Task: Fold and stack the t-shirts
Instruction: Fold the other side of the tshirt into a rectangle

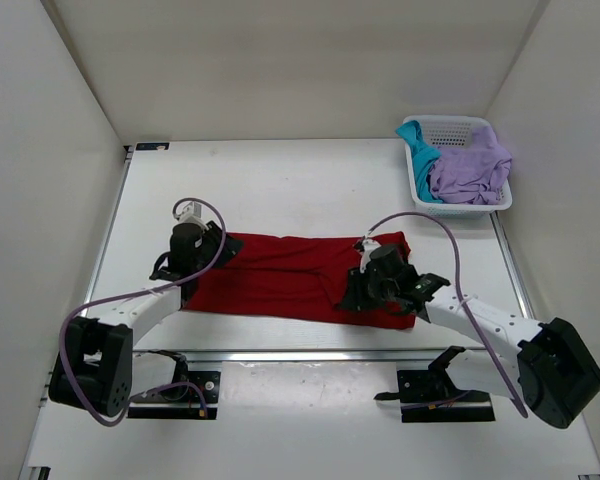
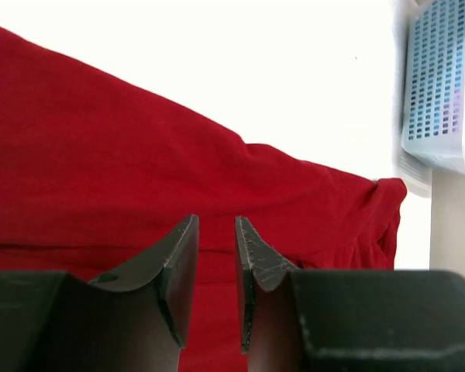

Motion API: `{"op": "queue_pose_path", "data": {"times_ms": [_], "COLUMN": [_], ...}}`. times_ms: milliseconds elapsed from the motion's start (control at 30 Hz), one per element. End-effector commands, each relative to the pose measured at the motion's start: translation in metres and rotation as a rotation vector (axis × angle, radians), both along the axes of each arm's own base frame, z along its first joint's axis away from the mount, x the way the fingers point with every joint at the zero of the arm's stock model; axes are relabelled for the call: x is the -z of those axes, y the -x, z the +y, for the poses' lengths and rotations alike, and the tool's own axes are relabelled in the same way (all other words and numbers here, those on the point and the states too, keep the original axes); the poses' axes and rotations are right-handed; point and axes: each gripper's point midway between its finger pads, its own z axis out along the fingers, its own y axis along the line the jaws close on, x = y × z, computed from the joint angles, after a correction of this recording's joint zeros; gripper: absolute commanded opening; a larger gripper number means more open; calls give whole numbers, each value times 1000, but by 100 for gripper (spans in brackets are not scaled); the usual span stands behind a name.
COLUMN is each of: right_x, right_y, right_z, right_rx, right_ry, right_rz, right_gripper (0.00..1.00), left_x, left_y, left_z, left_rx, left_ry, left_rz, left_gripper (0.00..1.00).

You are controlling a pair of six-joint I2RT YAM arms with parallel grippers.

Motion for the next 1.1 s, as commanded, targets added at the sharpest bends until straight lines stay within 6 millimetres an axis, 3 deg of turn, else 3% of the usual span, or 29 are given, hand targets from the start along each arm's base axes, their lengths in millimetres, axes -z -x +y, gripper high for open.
{"op": "queue_pose_path", "data": {"times_ms": [0,133,267,367,467,533,800,933,1067], "right_x": [-34,-26,-12,11,19,19,34,36,28], "right_y": [-43,-78,-97,-90,-75,-61,-6,-3,-11], "right_z": [-18,-61,-78,-73,-64,-59,-59,-61,-60], "right_rx": [120,290,362,317,280,263,231,238,244], "right_ry": [-20,68,111,133,128,123,90,85,72], "right_rz": [-135,-161,-142,-62,-35,-26,42,52,18], "right_gripper": [23,1,4,0,0,0,0,0,0], "left_x": [-13,-8,-5,10,24,22,21,30,35], "left_y": [-10,-1,27,61,89,99,113,117,118], "left_z": [-14,-50,-107,-147,-176,-194,-230,-240,-246], "left_rx": [21,111,277,428,526,572,632,664,676], "left_ry": [11,5,-26,-27,4,50,104,109,90], "left_rz": [-33,-30,-33,9,58,70,85,117,128], "left_gripper": [37,35,36,37,41,44,57,59,46]}}
